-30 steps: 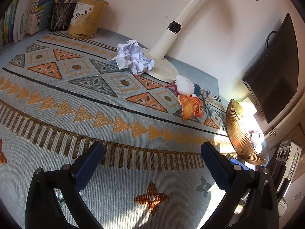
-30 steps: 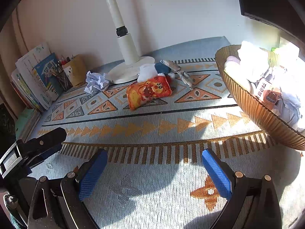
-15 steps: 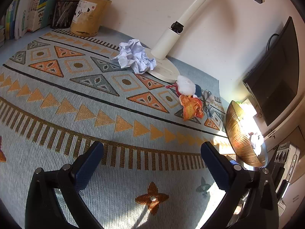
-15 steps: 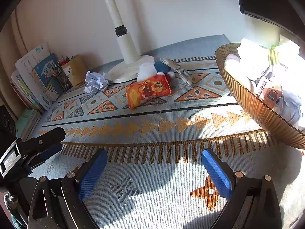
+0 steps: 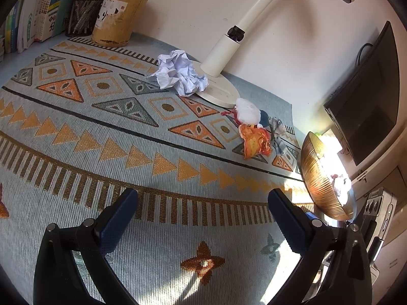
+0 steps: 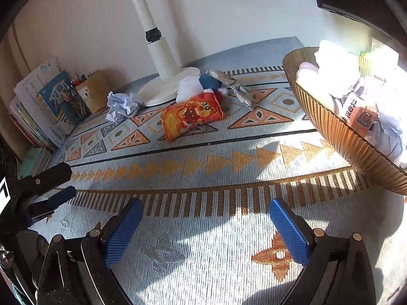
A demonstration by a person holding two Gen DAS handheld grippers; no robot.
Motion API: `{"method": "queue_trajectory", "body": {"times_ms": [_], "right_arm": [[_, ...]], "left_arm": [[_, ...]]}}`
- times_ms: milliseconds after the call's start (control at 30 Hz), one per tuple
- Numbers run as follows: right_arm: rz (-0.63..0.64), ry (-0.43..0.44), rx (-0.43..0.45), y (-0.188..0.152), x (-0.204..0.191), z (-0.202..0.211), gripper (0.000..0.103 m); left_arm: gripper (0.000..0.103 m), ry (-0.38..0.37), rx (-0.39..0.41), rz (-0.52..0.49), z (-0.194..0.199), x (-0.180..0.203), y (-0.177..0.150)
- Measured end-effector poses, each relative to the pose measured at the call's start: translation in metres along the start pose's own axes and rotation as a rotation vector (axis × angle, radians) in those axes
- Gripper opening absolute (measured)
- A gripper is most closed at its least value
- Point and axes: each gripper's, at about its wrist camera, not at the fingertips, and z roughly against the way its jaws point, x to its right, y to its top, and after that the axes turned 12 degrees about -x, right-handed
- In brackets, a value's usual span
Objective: Organize objects
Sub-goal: 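Grasp the white paper ball with the left gripper while the right gripper grasps the orange snack bag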
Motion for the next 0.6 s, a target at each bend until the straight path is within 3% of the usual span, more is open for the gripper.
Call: {"method": "queue_trajectory", "body": {"times_ms": [133, 233, 300, 400, 500, 600], "right_arm": [[-0.111, 0.144, -0.084, 0.021, 0.003, -0.007, 0.098], [-0.182, 0.217, -0.101, 0.046, -0.008, -0.014, 0.098], [-0.222, 0.192, -0.105, 0.063, -0.016, -0.025, 0.098], [-0.300, 0.172, -0.122, 0.080, -0.023, -0.047, 0.099], [-0.328, 0.082, -0.055, 0.092, -0.039, -0.052, 0.099], [-0.372, -0.024, -0.023, 0.102, -0.051, -0.064, 0.100]], "left_arm": [[0.102, -0.034, -0.028, 0.026, 0.017, -0.010, 0.036], [0.102, 0.050, -0.046, -0.052, 0.013, -0.012, 0.077], [0.102, 0.131, -0.056, -0.143, -0.004, -0.010, 0.099], [0.102, 0.173, -0.093, -0.257, -0.037, -0.011, 0.124], [0.102, 0.243, -0.102, -0.333, -0.064, -0.011, 0.142], [0.102, 0.265, -0.097, -0.382, -0.078, -0.012, 0.157]]}}
